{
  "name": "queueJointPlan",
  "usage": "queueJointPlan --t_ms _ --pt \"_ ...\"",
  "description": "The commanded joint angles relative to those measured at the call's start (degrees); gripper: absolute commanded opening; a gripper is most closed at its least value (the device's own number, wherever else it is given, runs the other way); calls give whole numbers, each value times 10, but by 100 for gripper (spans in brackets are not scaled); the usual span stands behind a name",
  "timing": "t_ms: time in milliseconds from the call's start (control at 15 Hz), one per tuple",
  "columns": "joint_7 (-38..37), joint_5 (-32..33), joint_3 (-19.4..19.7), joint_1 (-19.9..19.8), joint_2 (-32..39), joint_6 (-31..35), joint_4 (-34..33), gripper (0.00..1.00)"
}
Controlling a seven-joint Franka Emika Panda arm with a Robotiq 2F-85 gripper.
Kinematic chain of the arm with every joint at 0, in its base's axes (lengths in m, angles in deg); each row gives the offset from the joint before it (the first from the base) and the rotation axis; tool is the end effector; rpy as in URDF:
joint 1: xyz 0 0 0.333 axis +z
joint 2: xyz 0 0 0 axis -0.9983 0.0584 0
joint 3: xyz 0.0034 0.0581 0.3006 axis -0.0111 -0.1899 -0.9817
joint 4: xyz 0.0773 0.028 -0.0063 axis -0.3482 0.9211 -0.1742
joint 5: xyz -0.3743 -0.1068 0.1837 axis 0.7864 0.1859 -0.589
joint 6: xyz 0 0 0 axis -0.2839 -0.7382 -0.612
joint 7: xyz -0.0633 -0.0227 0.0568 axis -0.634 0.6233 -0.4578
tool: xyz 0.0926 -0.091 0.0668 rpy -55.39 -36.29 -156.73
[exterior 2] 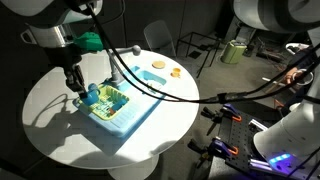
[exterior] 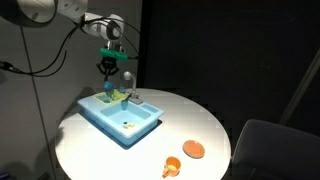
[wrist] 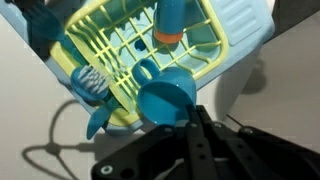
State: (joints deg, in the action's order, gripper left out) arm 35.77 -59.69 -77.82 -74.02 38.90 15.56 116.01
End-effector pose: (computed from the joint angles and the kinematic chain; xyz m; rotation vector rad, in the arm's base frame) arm 0.7294 0.2732 0.2639 -2.6960 -1.3211 0.2046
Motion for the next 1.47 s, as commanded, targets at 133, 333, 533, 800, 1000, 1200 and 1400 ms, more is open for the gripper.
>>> queueJointPlan --t_ms 133,333,533,800,1000,1200,1400 --pt "-59 33 17 28 -56 3 38 1" --pt "-93 55 23 43 -84 9 64 1" --pt "-131 60 24 52 -115 12 97 1" --pt "-178 58 23 56 -163 28 157 1" --pt "-208 57 24 54 -204 46 212 1" --pt "-232 57 26 53 -247 64 273 1" --pt "-253 58 17 49 -290 80 332 1"
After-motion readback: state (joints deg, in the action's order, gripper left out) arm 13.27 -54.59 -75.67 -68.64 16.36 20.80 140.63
